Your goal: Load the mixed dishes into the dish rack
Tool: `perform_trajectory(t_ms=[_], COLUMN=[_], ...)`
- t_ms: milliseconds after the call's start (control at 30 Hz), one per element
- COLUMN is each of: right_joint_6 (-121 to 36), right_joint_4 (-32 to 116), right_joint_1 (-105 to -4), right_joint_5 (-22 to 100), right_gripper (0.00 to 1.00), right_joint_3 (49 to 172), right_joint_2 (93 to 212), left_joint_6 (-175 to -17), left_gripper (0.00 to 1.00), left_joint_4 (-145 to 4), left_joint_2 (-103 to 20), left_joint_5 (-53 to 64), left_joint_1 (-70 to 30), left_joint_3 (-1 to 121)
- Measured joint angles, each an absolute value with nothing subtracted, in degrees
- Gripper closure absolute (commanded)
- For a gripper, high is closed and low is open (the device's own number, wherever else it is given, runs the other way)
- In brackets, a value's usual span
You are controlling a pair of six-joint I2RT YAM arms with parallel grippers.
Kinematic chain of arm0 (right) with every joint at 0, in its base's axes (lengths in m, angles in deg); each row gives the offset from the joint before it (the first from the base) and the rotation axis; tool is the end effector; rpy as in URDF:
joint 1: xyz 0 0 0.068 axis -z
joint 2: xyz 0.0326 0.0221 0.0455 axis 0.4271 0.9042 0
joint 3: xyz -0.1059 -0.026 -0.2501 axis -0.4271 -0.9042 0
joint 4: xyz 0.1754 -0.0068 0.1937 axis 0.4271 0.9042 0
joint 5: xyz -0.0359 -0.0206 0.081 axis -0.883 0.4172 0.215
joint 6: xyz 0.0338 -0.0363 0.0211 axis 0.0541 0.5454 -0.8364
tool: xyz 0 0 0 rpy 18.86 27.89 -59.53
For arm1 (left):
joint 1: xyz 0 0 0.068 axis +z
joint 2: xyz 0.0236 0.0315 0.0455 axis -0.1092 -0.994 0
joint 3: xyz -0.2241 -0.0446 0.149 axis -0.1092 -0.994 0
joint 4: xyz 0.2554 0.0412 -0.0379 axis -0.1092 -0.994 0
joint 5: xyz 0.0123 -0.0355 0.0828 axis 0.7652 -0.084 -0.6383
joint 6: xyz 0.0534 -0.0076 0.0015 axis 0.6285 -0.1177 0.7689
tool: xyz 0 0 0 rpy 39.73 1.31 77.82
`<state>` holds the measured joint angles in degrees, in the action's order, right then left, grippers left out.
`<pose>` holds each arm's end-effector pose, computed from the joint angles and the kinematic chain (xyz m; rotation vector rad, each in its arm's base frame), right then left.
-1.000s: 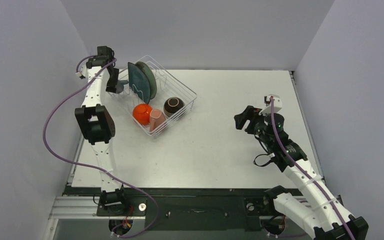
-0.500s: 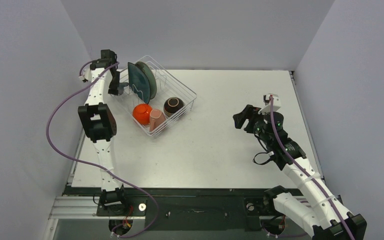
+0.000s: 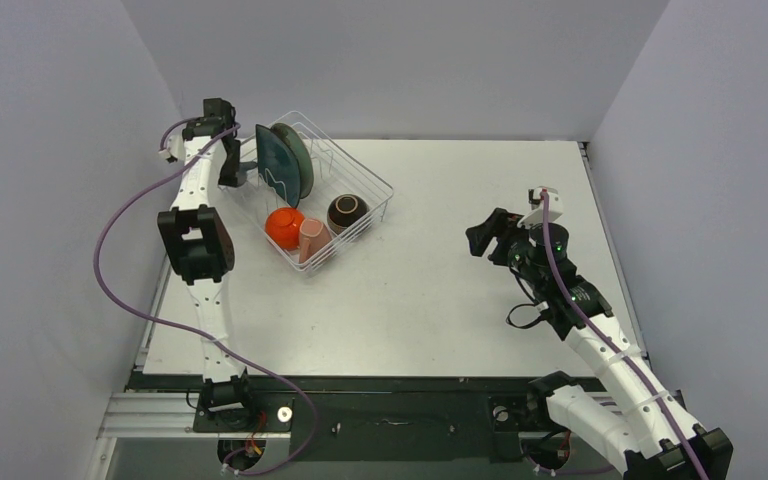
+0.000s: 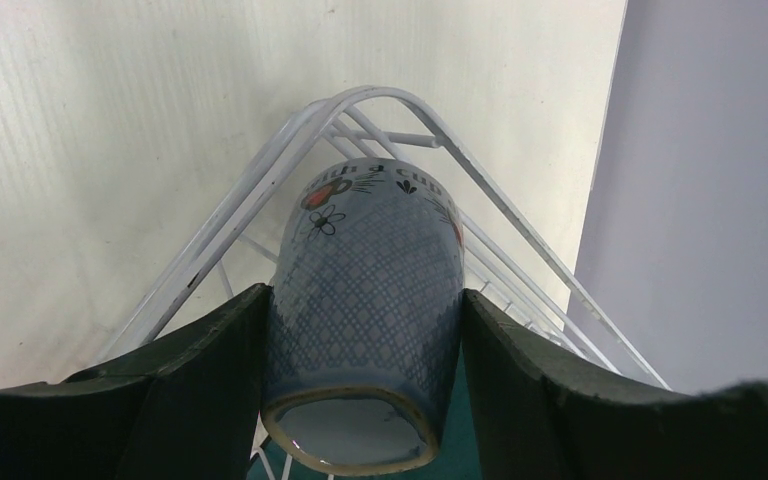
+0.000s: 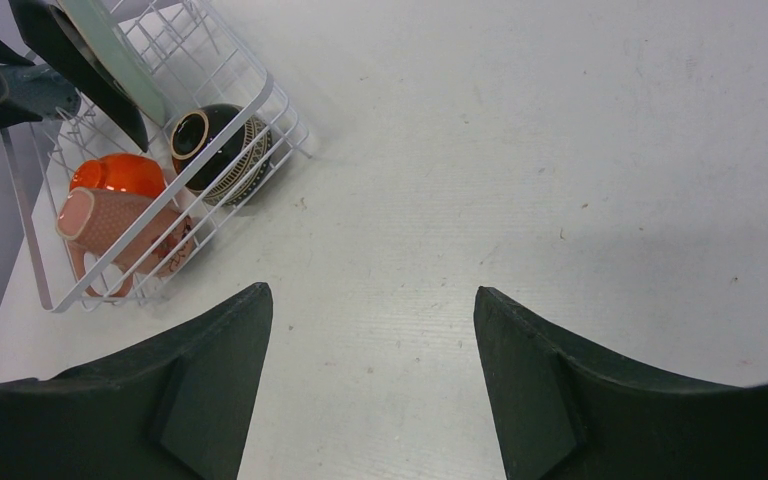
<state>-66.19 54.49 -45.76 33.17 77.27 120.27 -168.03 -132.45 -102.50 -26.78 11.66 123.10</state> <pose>0.1869 0.0712 0.3069 0.1502 1.9642 0.6289 0.5065 0.0623 0.2525 -1.8452 1.6913 0.0135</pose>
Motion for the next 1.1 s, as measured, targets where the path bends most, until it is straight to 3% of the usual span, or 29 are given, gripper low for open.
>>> perform_trajectory(t_ms=[133, 200, 433, 600, 867, 967, 1100], right_joint_6=[-66.22, -66.22, -66.24, -66.24, -66.39, -66.63, -66.76], right_joint_4=[54.49, 54.47, 54.43, 54.08, 53.4, 52.87, 52.28], right_joint_1=[-45.49, -45.49, -45.45, -45.08, -45.08, -45.08, -45.08], right_joint_5=[33.5, 33.56, 34.13, 34.35, 34.9, 35.29, 35.68], right_gripper=[0.31, 0.31, 0.31, 0.31, 0.31, 0.31, 0.31], right_joint_3=[77.27, 77.27, 77.27, 77.27, 77.25, 77.23, 77.19], right_joint_2=[120.27, 120.27, 120.27, 120.27, 120.27, 120.27, 120.27], left_joint_6=[-168.03, -168.1, -168.62, -169.56, -171.03, -171.36, -172.17], left_gripper=[0.76, 0.65, 0.58, 0.44, 0.36, 0.25, 0.22], left_joint_4=[-132.52, -132.5, -132.48, -132.5, -132.59, -132.59, -132.21], left_joint_2=[-102.82, -102.93, -103.35, -103.44, -103.52, -103.52, -103.52], left_joint_5=[-26.8, -26.8, -26.8, -26.69, -26.37, -26.39, -26.37], left_joint_1=[11.28, 11.07, 10.87, 10.87, 10.89, 10.85, 10.85], left_joint_3=[123.1, 123.1, 123.08, 123.08, 123.08, 123.08, 123.08])
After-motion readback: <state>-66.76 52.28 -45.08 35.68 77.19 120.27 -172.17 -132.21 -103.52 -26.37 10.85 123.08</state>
